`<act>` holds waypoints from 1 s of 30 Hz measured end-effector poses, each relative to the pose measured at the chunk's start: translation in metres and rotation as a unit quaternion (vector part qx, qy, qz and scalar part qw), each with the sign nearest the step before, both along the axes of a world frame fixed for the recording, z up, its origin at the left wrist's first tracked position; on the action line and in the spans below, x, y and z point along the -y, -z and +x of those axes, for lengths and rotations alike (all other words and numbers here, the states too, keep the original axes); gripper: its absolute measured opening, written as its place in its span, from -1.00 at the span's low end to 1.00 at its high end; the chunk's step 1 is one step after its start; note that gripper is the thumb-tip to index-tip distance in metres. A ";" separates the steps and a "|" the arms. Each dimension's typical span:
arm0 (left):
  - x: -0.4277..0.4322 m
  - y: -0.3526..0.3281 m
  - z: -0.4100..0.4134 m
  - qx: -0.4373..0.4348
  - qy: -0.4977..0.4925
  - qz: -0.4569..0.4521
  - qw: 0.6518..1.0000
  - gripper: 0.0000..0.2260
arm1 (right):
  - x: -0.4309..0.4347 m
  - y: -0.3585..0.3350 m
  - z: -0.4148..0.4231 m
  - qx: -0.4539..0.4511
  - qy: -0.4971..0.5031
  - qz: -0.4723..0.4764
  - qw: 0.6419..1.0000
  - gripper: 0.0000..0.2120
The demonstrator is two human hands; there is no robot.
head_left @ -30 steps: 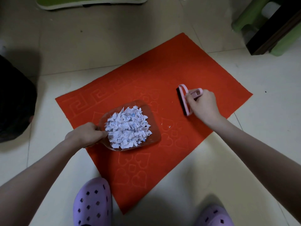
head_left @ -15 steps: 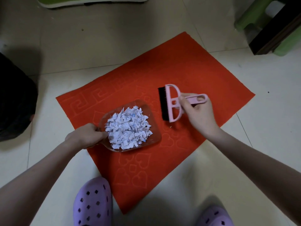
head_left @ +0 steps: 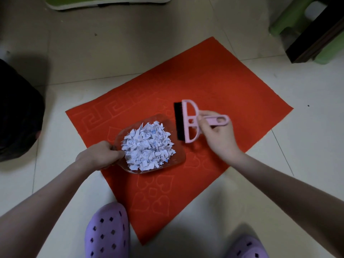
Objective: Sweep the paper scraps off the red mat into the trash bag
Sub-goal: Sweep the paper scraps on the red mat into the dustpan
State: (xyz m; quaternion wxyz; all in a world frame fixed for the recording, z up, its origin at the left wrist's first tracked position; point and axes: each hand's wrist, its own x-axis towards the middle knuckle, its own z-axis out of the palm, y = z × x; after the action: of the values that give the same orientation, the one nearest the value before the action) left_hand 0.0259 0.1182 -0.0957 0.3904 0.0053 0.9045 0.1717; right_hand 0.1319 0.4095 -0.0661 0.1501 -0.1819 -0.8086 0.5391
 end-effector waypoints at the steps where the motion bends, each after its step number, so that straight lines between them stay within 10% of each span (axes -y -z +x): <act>1: 0.001 0.000 0.000 -0.003 -0.001 -0.001 1.000 -0.65 | -0.008 -0.005 -0.002 -0.018 0.024 -0.011 0.999 -0.87; 8: -0.003 0.001 -0.001 -0.004 -0.004 -0.003 1.000 -0.65 | -0.061 0.009 -0.024 0.073 0.038 0.169 0.982 -0.82; 14: -0.006 -0.003 -0.001 0.006 -0.008 0.001 1.000 -0.68 | -0.052 0.021 -0.051 0.215 -0.113 0.362 0.900 -0.68; 18: -0.006 -0.002 0.000 0.010 -0.011 0.006 1.000 -0.68 | -0.021 0.009 -0.023 0.183 -0.229 0.261 0.920 -0.81; 22: -0.005 0.001 0.001 0.010 -0.008 0.002 1.000 -0.65 | -0.028 -0.011 0.007 0.087 -0.140 0.120 0.979 -0.84; 30: -0.003 0.006 0.001 0.018 -0.016 0.016 1.000 -0.66 | -0.056 0.009 -0.011 0.189 -0.037 0.276 0.942 -0.76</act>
State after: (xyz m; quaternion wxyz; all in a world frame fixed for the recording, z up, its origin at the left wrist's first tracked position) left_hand 0.0272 0.1212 -0.1013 0.4036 -0.0063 0.8944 0.1925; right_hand 0.1208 0.4656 -0.0748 0.0187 -0.2022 -0.9453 0.2552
